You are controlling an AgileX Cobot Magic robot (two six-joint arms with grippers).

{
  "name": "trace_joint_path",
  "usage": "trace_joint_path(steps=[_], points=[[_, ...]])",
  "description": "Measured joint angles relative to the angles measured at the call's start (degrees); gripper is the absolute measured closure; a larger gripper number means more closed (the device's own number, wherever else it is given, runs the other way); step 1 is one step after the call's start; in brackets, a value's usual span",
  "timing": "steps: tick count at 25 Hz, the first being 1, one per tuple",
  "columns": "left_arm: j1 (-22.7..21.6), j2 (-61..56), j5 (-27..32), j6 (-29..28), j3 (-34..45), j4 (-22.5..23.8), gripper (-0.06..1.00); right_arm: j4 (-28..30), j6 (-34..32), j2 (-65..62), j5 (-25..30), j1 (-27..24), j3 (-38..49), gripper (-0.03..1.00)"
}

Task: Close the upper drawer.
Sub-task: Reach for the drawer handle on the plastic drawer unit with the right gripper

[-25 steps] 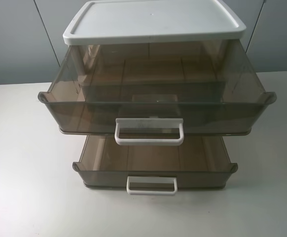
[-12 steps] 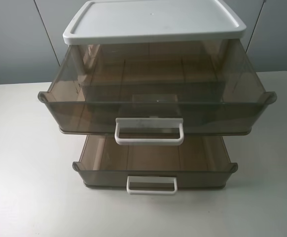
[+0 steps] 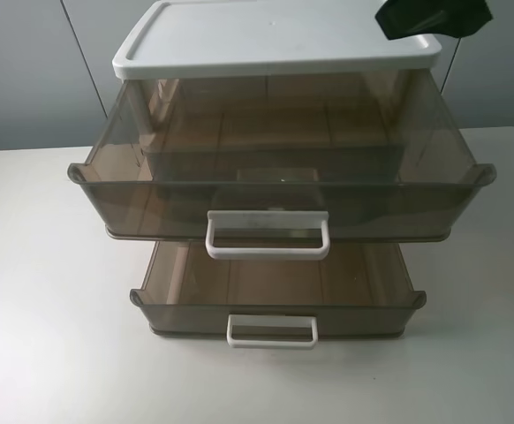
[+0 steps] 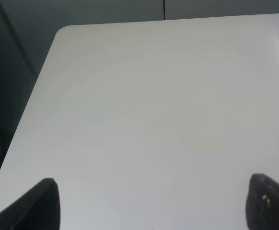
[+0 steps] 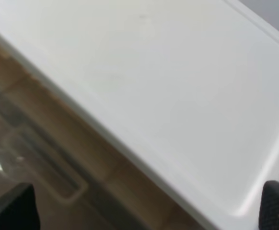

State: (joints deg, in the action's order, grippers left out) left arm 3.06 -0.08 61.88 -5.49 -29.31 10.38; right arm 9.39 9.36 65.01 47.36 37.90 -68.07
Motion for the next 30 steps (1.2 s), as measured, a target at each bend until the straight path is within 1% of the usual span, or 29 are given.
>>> trace_joint_path(steps=[4,7,10,14,17,21,26,30], points=[[0.00,0.00,0.00,0.00,0.00,0.00,0.20,-8.28,5.69,2.56,2.87,8.30,-3.20,0.27],[0.00,0.00,0.00,0.00,0.00,0.00,0.20,-15.67,11.07,4.27,5.93,12.96,-4.41,0.27],[0.00,0.00,0.00,0.00,0.00,0.00,0.20,-22.70,16.37,6.06,9.90,15.40,-4.89,0.27],[0.00,0.00,0.00,0.00,0.00,0.00,0.20,-31.27,21.16,9.07,15.48,16.25,-4.98,0.27],[0.00,0.00,0.00,0.00,0.00,0.00,0.20,-34.92,22.92,11.37,17.70,16.25,-4.98,0.27],[0.00,0.00,0.00,0.00,0.00,0.00,0.20,-38.04,23.92,14.01,18.96,16.25,-5.02,0.27],[0.00,0.00,0.00,0.00,0.00,0.00,0.20,-40.25,24.14,17.44,22.08,16.25,-5.02,0.27],[0.00,0.00,0.00,0.00,0.00,0.00,0.20,-40.93,24.14,19.90,22.69,16.25,-5.02,0.27]])
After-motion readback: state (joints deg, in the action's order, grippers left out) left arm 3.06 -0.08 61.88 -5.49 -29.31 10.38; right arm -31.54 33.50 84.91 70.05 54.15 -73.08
